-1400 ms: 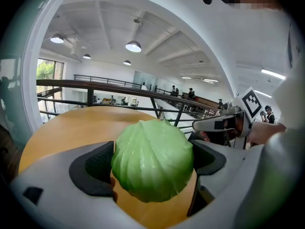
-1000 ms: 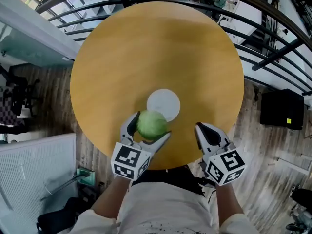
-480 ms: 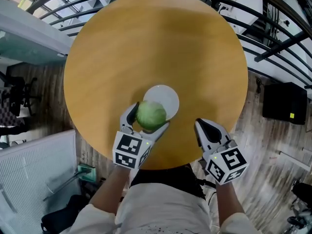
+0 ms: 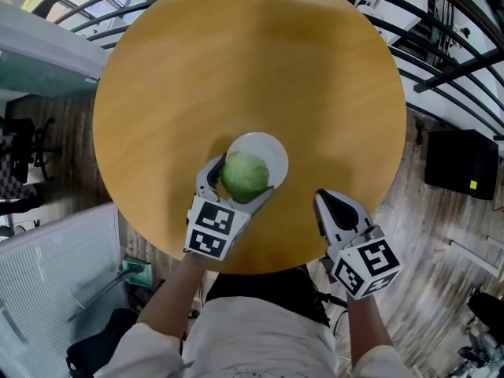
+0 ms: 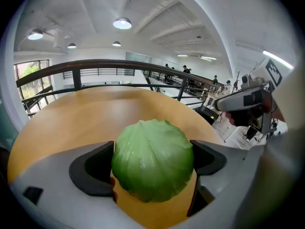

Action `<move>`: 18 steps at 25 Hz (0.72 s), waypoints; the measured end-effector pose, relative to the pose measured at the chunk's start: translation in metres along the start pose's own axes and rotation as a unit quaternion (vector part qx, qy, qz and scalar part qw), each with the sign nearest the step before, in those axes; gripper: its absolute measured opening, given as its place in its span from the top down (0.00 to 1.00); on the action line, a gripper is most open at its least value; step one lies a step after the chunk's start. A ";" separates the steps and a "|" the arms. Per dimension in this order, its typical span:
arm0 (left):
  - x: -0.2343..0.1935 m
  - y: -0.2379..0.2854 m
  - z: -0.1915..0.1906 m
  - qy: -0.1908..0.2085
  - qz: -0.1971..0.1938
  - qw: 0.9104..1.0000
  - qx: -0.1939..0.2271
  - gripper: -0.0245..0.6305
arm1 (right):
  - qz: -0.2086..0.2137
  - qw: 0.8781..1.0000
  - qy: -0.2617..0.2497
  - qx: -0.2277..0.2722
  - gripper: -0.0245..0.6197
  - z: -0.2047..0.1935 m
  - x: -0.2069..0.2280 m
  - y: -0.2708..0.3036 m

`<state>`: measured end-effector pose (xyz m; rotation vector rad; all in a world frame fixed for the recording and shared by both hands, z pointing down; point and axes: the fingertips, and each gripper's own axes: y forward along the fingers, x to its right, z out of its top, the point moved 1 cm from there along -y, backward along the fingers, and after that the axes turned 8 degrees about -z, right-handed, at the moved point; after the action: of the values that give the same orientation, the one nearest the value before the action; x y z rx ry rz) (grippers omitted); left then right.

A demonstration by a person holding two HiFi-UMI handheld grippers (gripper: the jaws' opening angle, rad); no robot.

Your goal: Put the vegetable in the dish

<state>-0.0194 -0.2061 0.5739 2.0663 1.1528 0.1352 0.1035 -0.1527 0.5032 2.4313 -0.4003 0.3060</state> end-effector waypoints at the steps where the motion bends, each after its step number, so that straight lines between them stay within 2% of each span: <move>1: -0.002 0.003 -0.001 0.002 -0.001 1.000 -0.004 0.22 | -0.001 1.000 0.002 -0.002 0.92 -0.001 0.001 0.001; 11: -0.011 0.032 -0.008 0.005 -0.015 0.999 -0.038 0.22 | -0.003 1.000 0.020 -0.013 0.92 -0.013 0.011 0.012; 18: -0.016 0.048 -0.017 0.025 -0.013 0.996 -0.080 0.22 | -0.009 0.999 0.028 -0.017 0.92 -0.015 0.016 0.016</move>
<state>-0.0029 -0.2238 0.6218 1.9167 1.1595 0.2601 0.1113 -0.1580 0.5289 2.3863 -0.3551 0.3568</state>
